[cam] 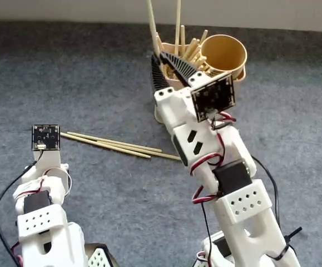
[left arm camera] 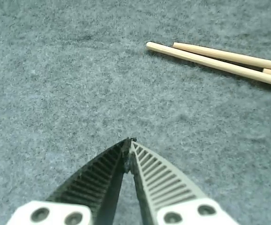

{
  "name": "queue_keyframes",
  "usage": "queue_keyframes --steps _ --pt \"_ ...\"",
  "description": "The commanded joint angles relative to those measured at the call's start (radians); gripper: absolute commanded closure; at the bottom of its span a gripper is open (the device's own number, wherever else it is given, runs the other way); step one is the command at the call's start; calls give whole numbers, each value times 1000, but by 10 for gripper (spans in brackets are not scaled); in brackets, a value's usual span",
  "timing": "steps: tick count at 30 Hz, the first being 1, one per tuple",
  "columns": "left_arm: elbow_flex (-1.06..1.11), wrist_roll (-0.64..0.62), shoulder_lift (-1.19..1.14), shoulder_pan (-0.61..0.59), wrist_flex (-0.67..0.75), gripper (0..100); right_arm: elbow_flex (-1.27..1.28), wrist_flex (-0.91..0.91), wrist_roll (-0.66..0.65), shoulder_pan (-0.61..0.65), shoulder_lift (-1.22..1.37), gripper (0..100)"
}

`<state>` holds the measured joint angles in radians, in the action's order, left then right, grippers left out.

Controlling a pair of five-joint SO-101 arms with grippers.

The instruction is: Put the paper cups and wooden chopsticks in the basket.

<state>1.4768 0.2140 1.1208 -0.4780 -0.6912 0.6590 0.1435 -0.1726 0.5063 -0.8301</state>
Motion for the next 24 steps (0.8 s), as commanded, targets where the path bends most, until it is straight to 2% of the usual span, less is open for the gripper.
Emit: queue_keyframes --steps 1,9,24 --pt "-4 5 16 -12 18 992 -18 -157 5 -50 61 995" --pt "-4 5 16 -12 18 992 -18 -443 5 -130 255 995" --pt "-4 5 16 -12 18 992 -10 -641 11 -159 481 995"
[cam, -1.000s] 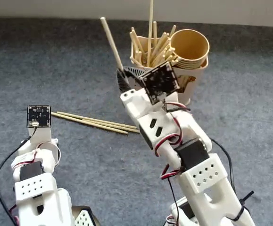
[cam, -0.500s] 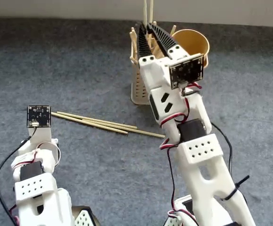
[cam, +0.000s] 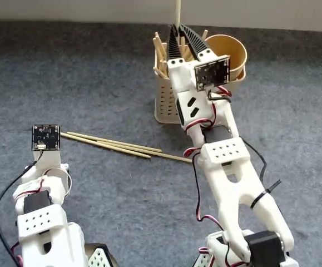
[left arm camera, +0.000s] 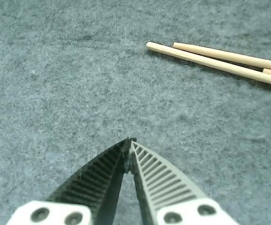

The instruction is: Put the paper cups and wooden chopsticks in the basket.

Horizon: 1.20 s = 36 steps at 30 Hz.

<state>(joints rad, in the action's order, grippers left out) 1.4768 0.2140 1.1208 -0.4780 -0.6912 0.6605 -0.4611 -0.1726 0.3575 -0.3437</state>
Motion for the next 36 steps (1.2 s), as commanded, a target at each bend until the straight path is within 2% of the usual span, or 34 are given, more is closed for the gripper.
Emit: queue_keyframes --steps 1,8,13,21,36 --pt "-4 5 16 -12 18 992 -10 -36 11 -10 2 995" --pt "-4 5 16 -12 18 992 70 -35 21 -7 7 995" --pt "-4 5 16 -12 18 992 150 -35 126 -38 16 995" --pt "-4 5 16 -12 18 992 214 -35 123 -53 18 995" --pt "-4 5 16 -12 18 992 162 -25 130 -38 -76 995"
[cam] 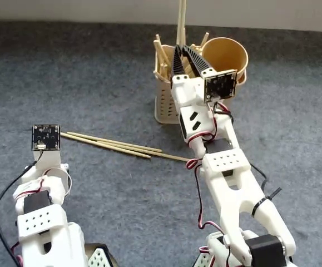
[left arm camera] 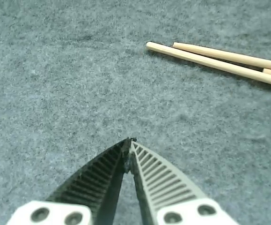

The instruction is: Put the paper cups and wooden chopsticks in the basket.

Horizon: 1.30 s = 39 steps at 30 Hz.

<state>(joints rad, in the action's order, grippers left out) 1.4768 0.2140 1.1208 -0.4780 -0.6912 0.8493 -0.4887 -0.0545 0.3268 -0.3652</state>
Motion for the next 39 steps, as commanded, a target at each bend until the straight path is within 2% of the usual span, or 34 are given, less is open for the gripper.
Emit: queue_keyframes --steps 1,16,34,36,39 --pt "-4 5 16 -12 18 992 -27 2 12 -7 -74 995" --pt "-4 5 16 -12 18 992 4 2 12 38 -140 995" --pt "-4 5 16 -12 18 992 76 2 5 28 76 991" --pt "-4 5 16 -12 18 992 77 2 5 28 68 955" --pt "-4 5 16 -12 18 992 82 4 6 30 18 839"
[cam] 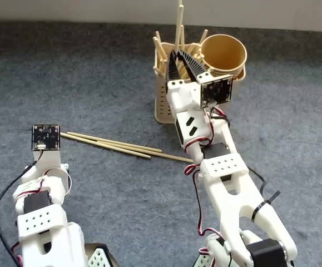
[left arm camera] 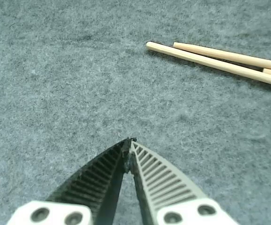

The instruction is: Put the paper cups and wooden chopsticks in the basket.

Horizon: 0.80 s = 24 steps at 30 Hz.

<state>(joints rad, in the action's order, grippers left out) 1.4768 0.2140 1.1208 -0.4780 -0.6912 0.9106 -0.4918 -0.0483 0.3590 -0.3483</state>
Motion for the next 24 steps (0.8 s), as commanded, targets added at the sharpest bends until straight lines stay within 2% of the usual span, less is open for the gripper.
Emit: queue_keyframes --steps 1,3,6,11,18,21,24 --pt "-4 5 16 -12 18 992 24 8 0 -1 -30 809" --pt "-4 5 16 -12 18 992 22 84 0 8 -102 797" --pt "-4 5 16 -12 18 992 12 305 0 15 -217 797" --pt "-4 5 16 -12 18 992 -53 573 -2 38 -412 797" --pt "-4 5 16 -12 18 992 -185 963 -2 125 -570 797" --pt "-4 5 16 -12 18 992 -269 1086 -2 151 -579 797" --pt "-4 5 16 -12 18 992 -329 1113 -3 150 -559 797"
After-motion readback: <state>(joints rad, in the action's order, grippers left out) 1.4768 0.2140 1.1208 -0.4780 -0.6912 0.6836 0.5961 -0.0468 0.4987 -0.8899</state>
